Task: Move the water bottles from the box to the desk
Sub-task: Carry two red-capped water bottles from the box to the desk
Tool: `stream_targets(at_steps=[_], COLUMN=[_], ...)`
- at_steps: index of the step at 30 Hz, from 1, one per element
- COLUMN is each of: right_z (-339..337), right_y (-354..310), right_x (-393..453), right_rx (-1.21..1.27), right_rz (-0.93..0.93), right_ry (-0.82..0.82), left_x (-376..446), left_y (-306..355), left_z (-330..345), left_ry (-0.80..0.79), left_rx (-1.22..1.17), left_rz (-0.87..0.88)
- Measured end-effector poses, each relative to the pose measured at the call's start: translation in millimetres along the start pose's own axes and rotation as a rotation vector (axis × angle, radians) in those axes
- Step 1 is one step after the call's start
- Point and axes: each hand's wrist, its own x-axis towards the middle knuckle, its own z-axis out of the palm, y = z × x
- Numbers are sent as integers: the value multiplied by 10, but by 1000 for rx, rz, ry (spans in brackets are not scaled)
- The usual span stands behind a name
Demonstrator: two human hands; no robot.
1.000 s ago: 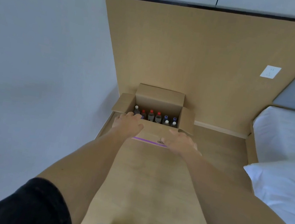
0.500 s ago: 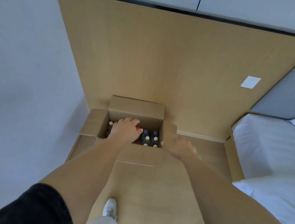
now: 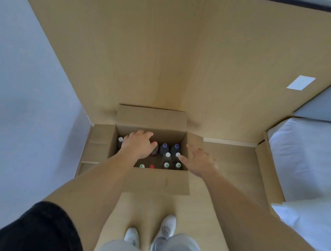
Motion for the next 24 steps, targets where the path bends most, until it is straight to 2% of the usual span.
stream_targets(at_steps=[15,24], right_z=[54,753], right_y=[-100,16], right_x=[1681,2439], right_rx=[27,36], right_rz=[-83,-32], right_ry=[-190,-295], left_x=[1238,1904], left_y=[-275,-620], left_z=[163,850], left_ry=[-28,-103], left_rx=[-89,-169], left_rz=[-159,-246])
